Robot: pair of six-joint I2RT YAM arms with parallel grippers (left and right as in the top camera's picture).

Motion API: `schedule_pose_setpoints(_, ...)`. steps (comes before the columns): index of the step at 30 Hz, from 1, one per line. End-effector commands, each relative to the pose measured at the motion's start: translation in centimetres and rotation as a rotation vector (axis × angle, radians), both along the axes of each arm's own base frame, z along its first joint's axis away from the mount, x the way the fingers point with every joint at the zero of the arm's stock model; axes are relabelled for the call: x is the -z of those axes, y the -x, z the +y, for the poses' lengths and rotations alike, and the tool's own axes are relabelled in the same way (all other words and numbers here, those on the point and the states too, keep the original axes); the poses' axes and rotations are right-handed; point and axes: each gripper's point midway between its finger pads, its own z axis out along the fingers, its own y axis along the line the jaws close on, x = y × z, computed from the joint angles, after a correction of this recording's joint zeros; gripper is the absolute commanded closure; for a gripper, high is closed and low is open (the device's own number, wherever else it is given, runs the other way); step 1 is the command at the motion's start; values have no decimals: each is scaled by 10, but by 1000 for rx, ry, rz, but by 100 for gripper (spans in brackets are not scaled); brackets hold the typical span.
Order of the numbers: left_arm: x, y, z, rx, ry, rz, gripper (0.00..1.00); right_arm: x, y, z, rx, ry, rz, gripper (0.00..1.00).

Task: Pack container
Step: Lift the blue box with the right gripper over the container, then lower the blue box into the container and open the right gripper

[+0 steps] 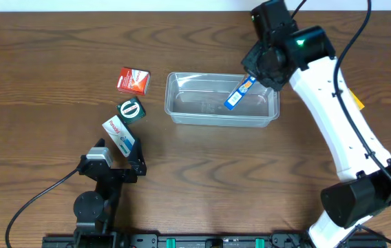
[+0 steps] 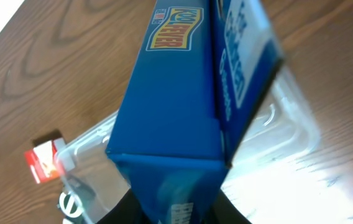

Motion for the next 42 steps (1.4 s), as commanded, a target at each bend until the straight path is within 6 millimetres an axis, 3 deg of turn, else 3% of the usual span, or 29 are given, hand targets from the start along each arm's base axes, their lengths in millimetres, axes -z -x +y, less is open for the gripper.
schedule_pose_setpoints(1, 16, 1, -2, 17, -9, 48, 2, -14, 10, 19, 41, -21, -40, 79)
schedule_pose_setpoints(11, 16, 1, -2, 17, -9, 48, 2, -16, 28, 52, 208, -25, -101, 62)
schedule_pose_setpoints(20, 16, 1, -2, 17, -9, 48, 2, 9, 31, 52, 269, -13, -85, 57)
schedule_pose_setpoints(26, 16, 1, -2, 17, -9, 48, 2, 4, 19, 54, -68, 167, -155, 44)
schedule_pose_setpoints(27, 16, 1, -2, 17, -10, 48, 2, 3, 17, 57, -154, 196, -167, 37)
schedule_pose_setpoints(33, 16, 1, -2, 17, -9, 48, 2, 5, 23, 87, -557, 219, -174, 21)
schedule_pose_setpoints(37, 16, 1, -2, 17, -9, 48, 2, 12, 26, 112, -768, 179, -186, 17)
schedule_pose_setpoints(42, 16, 1, -2, 17, -9, 48, 2, 41, 24, 131, -931, 171, -156, 20)
